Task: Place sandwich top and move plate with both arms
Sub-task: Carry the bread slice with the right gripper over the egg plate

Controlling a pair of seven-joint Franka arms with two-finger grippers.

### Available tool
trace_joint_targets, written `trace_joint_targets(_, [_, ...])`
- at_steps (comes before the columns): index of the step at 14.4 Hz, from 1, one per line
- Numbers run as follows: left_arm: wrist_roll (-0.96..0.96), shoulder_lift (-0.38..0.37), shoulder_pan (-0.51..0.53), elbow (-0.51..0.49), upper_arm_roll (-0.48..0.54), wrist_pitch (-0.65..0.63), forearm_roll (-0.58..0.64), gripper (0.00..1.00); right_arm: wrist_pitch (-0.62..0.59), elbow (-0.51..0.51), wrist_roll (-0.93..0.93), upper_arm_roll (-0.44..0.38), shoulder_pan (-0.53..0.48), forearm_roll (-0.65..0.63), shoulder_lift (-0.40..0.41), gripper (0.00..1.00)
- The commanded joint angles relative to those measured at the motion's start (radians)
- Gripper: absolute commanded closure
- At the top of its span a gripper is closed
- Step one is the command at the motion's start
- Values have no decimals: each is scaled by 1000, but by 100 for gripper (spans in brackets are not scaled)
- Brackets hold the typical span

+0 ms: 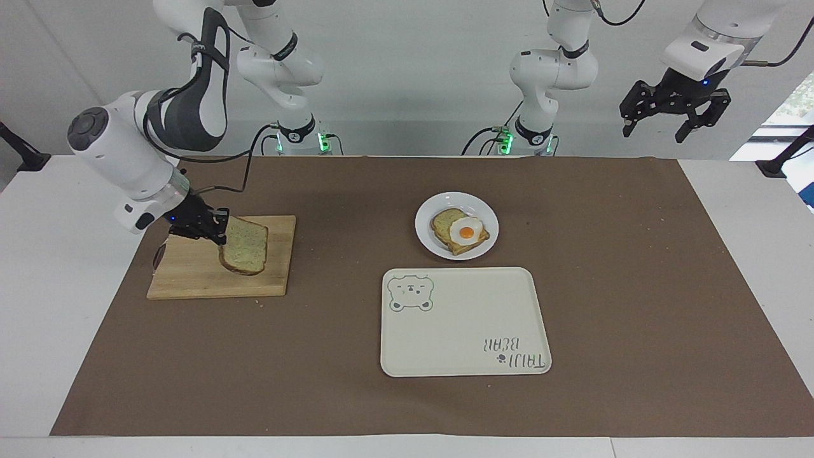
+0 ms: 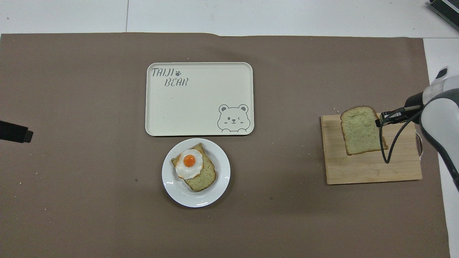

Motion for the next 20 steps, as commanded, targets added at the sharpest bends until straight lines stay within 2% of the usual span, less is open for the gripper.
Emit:
trace_joint_targets(1, [-6,-2,8,7,-5,-13,6,0,-39,-2,-31,12,-7,-25,-42,100])
trace_joint_targets(5, [-6,-2,8,7,-5,-13,4,0,-77,-4,-17,37,16,-21,-54,100])
trace_joint_targets(7, [-6,-2,8,7,-5,-13,6,0,-85,-17,4,40,61,-7,-65,100])
trace_joint_targets(10, [-6,-2,8,7,-5,-13,6,0,-80,-45,145,43,157,-1,-76,100])
trace_joint_targets(13, [-6,-2,8,7,-5,-13,6,0,-62,-70,260,43,231,85,-74,100])
trace_joint_targets(17, [-6,-2,8,7,-5,-13,6,0,-44,-79,453,43,364,134,-77,100])
trace_joint_targets(20, [-6,-2,8,7,-5,-13,4,0,25,-83,610,43,484,177,-79,100])
